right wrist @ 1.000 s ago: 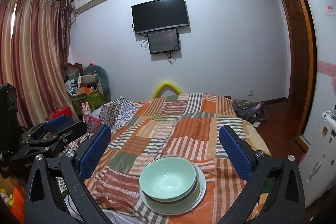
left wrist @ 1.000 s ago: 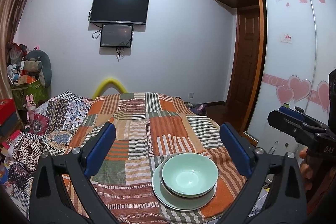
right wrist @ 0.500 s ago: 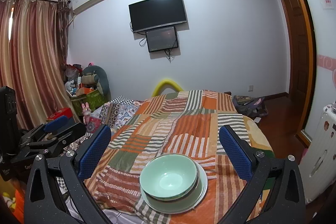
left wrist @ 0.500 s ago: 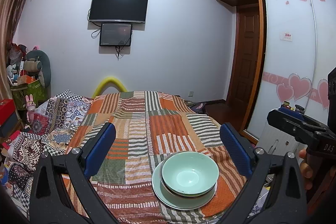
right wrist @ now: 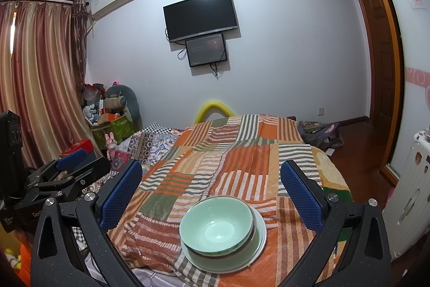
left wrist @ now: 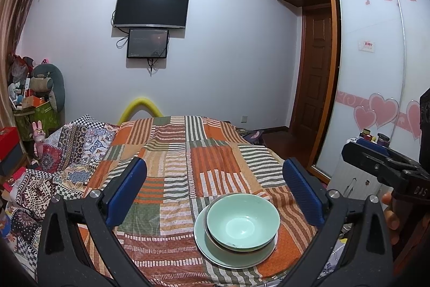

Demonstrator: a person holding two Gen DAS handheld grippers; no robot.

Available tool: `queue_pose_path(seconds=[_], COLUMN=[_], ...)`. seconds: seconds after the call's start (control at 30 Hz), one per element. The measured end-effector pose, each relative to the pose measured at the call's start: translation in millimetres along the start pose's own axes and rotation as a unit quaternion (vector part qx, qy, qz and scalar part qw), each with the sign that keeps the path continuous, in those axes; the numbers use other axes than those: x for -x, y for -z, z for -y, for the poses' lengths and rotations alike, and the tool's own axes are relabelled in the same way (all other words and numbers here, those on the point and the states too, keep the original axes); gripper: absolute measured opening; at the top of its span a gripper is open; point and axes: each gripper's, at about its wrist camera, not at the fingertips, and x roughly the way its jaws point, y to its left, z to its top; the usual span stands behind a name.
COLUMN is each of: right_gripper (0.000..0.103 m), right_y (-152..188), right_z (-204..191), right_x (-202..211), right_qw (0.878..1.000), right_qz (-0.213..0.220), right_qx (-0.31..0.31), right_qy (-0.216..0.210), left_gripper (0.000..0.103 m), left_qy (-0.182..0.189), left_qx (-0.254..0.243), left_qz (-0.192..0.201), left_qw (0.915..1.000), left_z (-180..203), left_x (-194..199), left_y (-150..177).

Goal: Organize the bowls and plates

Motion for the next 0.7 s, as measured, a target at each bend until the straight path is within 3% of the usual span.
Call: queue_pose_path(seconds=[0.7], right_gripper=[0.103], right_y=[0.0], right_z=[2.0], right_x=[-3.4], right_qw=[1.0], right_qz=[-0.011], right_qx=[-0.005], right_qy=[0.002], left_gripper=[0.103], left_qy=[0.015], left_qx=[0.005], left_qz=[-0.017], left_qw=[0.9997], left_z=[-1.3], left_x=[-5.4], left_y=[-0.1])
